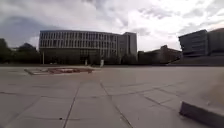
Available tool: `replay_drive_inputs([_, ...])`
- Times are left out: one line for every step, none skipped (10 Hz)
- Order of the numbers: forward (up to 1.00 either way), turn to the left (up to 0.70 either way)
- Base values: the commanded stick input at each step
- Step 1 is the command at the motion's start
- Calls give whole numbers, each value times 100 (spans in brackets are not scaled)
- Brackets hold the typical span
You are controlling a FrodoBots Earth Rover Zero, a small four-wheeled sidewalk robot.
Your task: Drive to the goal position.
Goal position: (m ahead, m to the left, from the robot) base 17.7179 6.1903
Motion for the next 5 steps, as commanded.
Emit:
replay_drive_inputs([100, -19])
replay_drive_inputs([100, -27])
replay_drive_inputs([100, -27])
replay_drive_inputs([100, -27])
replay_drive_inputs([100, -7])
